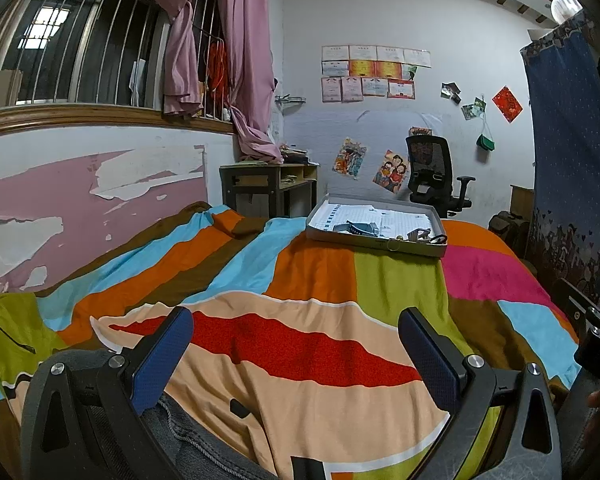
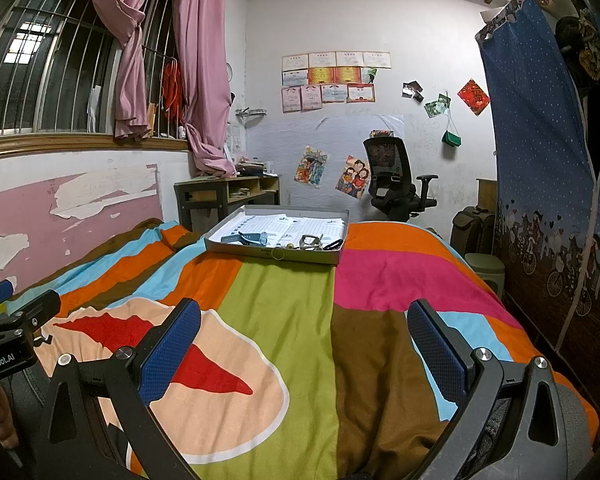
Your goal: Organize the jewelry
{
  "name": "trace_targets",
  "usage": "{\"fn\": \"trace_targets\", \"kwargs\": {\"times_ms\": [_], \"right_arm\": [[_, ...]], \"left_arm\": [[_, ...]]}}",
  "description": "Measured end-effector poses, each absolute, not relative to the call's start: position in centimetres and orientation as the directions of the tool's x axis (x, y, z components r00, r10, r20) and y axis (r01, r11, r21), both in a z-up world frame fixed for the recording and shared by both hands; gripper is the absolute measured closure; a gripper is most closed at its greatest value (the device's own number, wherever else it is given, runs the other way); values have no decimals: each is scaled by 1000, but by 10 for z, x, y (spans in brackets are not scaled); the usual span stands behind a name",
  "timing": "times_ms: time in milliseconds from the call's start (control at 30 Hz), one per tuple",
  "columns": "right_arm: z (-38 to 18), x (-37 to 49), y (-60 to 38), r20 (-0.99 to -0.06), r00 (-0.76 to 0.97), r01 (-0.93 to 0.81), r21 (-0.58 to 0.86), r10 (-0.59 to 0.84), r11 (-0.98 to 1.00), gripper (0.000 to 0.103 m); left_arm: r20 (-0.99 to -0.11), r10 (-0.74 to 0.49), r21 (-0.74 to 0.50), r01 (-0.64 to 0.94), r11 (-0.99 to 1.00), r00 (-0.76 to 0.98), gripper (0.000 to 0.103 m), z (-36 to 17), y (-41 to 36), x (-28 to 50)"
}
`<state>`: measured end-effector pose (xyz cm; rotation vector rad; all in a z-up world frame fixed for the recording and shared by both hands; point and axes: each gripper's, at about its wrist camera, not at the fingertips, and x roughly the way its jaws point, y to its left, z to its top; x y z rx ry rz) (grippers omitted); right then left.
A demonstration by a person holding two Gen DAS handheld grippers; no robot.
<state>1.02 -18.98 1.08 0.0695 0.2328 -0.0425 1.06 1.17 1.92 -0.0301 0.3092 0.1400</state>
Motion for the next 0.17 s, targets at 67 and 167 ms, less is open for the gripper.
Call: {"fn": "trace_targets", "kwargs": {"times_ms": [67, 167], "right_arm": [[11, 10, -190, -232, 972, 50, 64, -34, 997, 1], [11, 10, -190, -232, 972, 50, 64, -34, 997, 1]], "left_arm": [[-306, 133, -7, -142, 990, 943, 0, 19, 13, 11], [-307, 133, -7, -142, 990, 942, 0, 19, 9, 10]]}}
